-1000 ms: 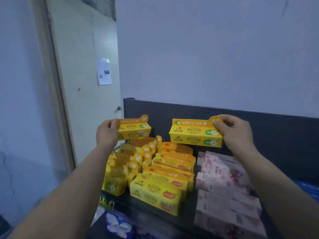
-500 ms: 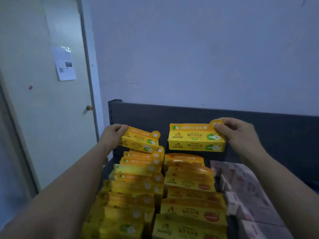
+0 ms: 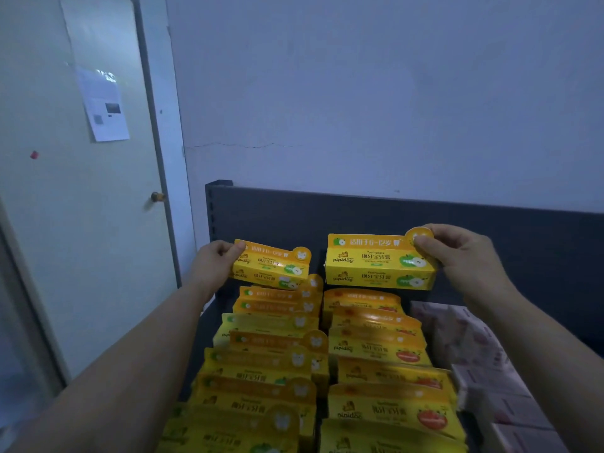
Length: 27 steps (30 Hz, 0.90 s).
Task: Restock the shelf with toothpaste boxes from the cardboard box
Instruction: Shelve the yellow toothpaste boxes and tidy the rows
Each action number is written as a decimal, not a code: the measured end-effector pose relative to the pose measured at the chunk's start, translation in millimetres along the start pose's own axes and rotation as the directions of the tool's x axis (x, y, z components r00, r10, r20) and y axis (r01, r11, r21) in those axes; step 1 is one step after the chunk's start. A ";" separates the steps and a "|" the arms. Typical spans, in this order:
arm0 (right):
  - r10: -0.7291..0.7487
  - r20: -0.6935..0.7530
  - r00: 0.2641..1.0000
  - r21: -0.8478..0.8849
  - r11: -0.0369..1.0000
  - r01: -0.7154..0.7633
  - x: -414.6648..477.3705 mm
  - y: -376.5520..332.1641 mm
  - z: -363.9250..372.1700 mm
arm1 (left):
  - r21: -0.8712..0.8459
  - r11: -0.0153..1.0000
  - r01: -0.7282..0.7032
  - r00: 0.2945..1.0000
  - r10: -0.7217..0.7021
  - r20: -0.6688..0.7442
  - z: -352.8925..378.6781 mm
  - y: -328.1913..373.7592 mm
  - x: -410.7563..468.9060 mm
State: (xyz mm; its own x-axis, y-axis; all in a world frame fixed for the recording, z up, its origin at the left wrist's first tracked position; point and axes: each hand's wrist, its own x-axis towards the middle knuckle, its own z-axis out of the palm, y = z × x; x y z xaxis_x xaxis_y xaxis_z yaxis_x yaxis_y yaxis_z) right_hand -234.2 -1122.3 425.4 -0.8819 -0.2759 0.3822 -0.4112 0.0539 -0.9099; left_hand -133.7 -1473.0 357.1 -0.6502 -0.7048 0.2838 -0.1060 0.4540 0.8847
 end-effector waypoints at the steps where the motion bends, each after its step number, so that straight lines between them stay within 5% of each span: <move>1: 0.001 -0.002 1.000 -0.003 1.000 -0.001 0.1 0.0 0.9 | -0.026 1.000 -0.001 1.000 0.001 -0.005 -0.1 0.4 -0.5; 12: -0.013 -0.024 1.000 -0.011 1.000 0.013 -1.6 -5.0 2.4 | 0.024 0.999 -0.032 0.999 0.031 0.039 18.0 1.7 -3.8; 18: -0.007 -0.033 0.999 -0.023 1.000 0.006 -2.5 -5.9 -2.6 | -0.069 0.991 -0.117 0.990 0.111 -0.083 12.1 2.4 0.0; 27: -0.007 -0.018 1.000 -0.029 1.000 0.007 -4.8 -7.6 -1.0 | 0.054 0.998 -0.041 0.997 0.037 0.065 12.5 -7.8 -4.6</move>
State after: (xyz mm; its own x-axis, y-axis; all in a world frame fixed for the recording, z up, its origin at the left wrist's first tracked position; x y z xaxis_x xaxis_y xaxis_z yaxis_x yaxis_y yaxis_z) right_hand -227.1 -1120.4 430.7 -0.8830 -0.2586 0.3917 -0.4237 0.0799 -0.9023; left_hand -139.3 -1466.4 344.3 -0.7009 -0.6508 0.2918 -0.1199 0.5109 0.8512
